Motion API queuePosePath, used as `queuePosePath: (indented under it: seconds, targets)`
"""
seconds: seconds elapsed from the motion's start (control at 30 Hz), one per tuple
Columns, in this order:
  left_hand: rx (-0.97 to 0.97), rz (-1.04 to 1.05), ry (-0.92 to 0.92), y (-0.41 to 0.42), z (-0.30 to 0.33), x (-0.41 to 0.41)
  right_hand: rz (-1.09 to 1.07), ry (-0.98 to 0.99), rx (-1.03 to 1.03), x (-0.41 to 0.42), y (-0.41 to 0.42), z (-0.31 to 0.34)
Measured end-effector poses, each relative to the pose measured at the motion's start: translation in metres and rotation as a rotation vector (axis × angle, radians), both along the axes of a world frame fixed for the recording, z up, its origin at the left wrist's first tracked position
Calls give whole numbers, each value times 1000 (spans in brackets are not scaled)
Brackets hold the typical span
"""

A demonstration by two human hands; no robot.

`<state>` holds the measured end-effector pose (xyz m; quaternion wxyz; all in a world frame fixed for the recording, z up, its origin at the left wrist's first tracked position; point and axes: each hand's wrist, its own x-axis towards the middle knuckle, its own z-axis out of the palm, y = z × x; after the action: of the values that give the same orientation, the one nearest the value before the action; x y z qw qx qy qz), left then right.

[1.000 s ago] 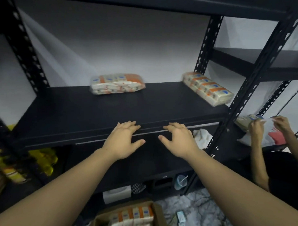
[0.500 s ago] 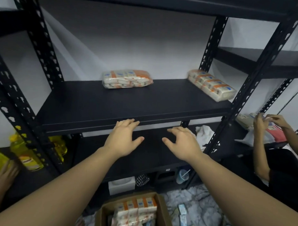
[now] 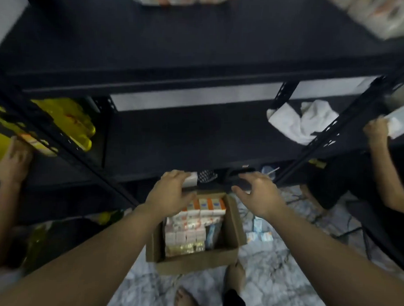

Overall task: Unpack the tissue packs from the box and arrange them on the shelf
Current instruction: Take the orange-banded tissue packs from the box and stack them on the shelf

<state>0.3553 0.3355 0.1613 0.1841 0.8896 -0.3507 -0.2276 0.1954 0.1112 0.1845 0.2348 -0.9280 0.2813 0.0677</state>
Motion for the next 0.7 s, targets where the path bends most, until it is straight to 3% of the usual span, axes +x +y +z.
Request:
queuePosePath:
  seconds: [0.2, 0.37, 0.7]
  targets:
    - [169, 101, 157, 21, -146, -10, 57, 96, 120, 0, 2, -154]
    - [157, 203, 230, 36, -258, -12, 88, 137, 179, 6, 6, -267]
    - [54, 385, 259, 30, -407, 3, 112, 88, 170, 14, 19, -400]
